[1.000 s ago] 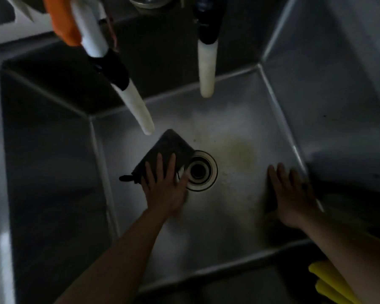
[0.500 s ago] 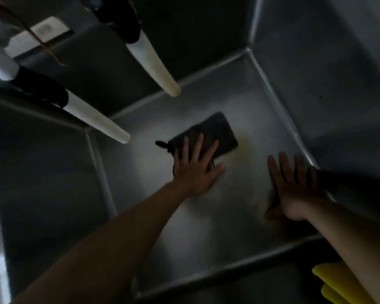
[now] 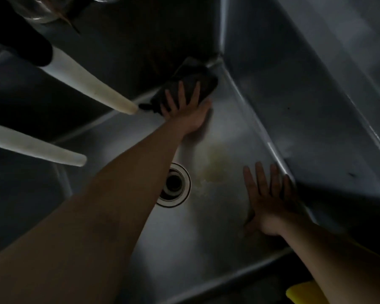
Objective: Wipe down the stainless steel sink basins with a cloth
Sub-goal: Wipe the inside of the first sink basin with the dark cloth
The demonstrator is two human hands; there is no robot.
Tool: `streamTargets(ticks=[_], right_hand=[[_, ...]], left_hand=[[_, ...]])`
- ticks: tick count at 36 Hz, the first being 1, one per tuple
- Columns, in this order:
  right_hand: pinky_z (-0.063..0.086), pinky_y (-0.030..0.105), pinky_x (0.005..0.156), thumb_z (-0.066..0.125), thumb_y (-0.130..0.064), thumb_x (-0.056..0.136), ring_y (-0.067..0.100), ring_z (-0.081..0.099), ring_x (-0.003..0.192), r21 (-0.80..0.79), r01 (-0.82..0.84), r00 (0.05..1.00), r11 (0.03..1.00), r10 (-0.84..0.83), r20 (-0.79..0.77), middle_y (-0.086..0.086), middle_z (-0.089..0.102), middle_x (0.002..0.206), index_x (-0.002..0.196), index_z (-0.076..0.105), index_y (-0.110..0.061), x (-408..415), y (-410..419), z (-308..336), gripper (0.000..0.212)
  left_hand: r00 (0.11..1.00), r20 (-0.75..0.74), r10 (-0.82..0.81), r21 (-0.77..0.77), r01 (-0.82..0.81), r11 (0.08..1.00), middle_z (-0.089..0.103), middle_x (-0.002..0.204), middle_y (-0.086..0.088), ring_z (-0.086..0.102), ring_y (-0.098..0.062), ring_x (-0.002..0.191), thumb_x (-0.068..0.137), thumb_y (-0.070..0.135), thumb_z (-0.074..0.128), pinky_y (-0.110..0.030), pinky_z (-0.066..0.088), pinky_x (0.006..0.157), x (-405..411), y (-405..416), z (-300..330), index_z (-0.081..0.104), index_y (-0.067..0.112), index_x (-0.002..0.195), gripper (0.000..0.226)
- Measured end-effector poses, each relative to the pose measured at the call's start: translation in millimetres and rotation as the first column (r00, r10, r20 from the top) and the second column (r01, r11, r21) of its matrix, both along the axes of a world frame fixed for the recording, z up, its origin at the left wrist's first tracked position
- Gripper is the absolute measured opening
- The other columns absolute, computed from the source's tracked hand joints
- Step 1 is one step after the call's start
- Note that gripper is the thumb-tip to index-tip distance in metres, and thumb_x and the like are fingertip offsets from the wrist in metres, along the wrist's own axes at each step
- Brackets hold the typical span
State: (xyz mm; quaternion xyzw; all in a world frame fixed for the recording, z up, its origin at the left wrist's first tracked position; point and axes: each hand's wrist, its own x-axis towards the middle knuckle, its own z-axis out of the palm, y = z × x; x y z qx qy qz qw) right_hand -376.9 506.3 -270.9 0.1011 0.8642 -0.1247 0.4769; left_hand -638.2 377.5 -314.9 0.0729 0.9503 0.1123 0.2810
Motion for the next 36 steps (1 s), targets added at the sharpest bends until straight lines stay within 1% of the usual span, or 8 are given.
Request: streamTargets(ticks=[10,16,19,23,27,30,33,36], right_hand=[[-0.021,0.059,0.111,0.078,-0.073,0.053,0.039,-0.046,0.133,0.010,-0.018,0.999,1.000,0.018,-0.027,0.005,-0.056,0.142,0.134,-0.050,-0.031,-1.5,-2.5,5.3,0.157],[-0.015,0.058,0.115,0.081,-0.061,0.063,0.038,-0.038,0.140,0.036,-0.035,0.998,0.999,0.037,-0.041,0.002,-0.048,0.149,0.141,-0.042,-0.030,-3.5,-3.6,18.4,0.149],[-0.002,0.059,0.119,0.075,-0.047,0.077,0.033,-0.021,0.149,0.052,-0.064,0.998,0.997,0.064,0.002,-0.004,-0.030,0.160,0.153,-0.018,-0.033,-11.7,7.5,34.2,0.121],[0.015,0.060,0.117,0.043,-0.022,0.092,0.031,0.016,0.146,0.097,-0.044,0.997,0.994,0.037,0.071,0.008,0.026,0.156,0.150,0.031,-0.028,-12.9,10.2,67.0,0.059],[0.017,0.059,0.114,0.040,-0.031,0.093,0.031,0.035,0.138,0.145,0.066,0.995,0.987,-0.076,0.060,0.006,0.050,0.143,0.139,0.044,-0.032,12.2,-12.7,103.2,0.046],[0.020,0.056,0.112,0.042,-0.043,0.092,0.030,0.040,0.135,0.090,0.089,0.996,0.992,-0.091,0.017,0.003,0.053,0.140,0.135,0.047,-0.036,36.6,-36.4,129.4,0.043],[0.033,0.043,0.108,0.045,-0.047,0.094,0.031,0.042,0.134,-0.024,0.170,0.974,0.985,-0.172,-0.149,0.004,0.053,0.141,0.136,0.048,-0.031,63.6,-63.6,157.0,0.045],[0.032,0.052,0.110,0.041,-0.059,0.092,0.027,0.040,0.137,-0.037,0.210,0.944,0.977,-0.212,-0.253,-0.002,0.048,0.146,0.141,0.043,-0.033,90.2,-94.3,178.0,0.055]], left_hand=[[0.888,0.038,-0.459,0.046,0.457,0.888,-0.021,0.159,0.022,-0.028,-0.022,0.146,0.078,0.073,0.000,-0.049,-0.015,0.114,70.1,-17.1,2.3,-0.017,0.074,0.127,0.051],[0.849,0.067,-0.524,0.032,0.523,0.852,-0.022,0.159,0.019,-0.028,-0.023,0.145,0.094,0.065,0.012,-0.050,-0.015,0.115,127.7,-50.4,12.4,-0.011,0.066,0.139,0.051],[0.837,0.098,-0.538,0.040,0.537,0.843,-0.025,0.160,0.015,-0.030,-0.027,0.145,0.097,0.065,0.015,-0.052,-0.017,0.114,153.2,-57.5,20.1,-0.010,0.060,0.144,0.054],[0.823,0.132,-0.553,0.054,0.551,0.833,-0.023,0.160,0.013,-0.029,-0.029,0.145,0.097,0.063,0.017,-0.054,-0.014,0.115,200.7,-68.2,25.0,-0.007,0.058,0.146,0.054],[0.778,0.146,-0.611,0.082,0.606,0.791,-0.021,0.161,0.011,-0.028,-0.030,0.145,0.098,0.059,0.018,-0.055,-0.016,0.114,250.9,-77.8,26.3,-0.007,0.058,0.146,0.054],[0.731,0.175,-0.660,0.080,0.658,0.749,-0.023,0.161,0.009,-0.029,-0.032,0.144,0.097,0.061,0.018,-0.056,-0.014,0.114,273.1,-89.3,29.4,-0.009,0.057,0.146,0.056],[0.685,0.239,-0.689,0.066,0.696,0.715,-0.027,0.160,0.009,-0.031,-0.033,0.143,0.095,0.067,0.019,-0.058,-0.012,0.115,291.7,-104.6,38.0,-0.014,0.055,0.146,0.062],[0.662,0.331,-0.673,0.077,0.692,0.718,-0.029,0.159,0.008,-0.033,-0.033,0.142,0.093,0.071,0.019,-0.058,-0.011,0.116,312.1,-124.9,47.3,-0.016,0.054,0.145,0.065]])
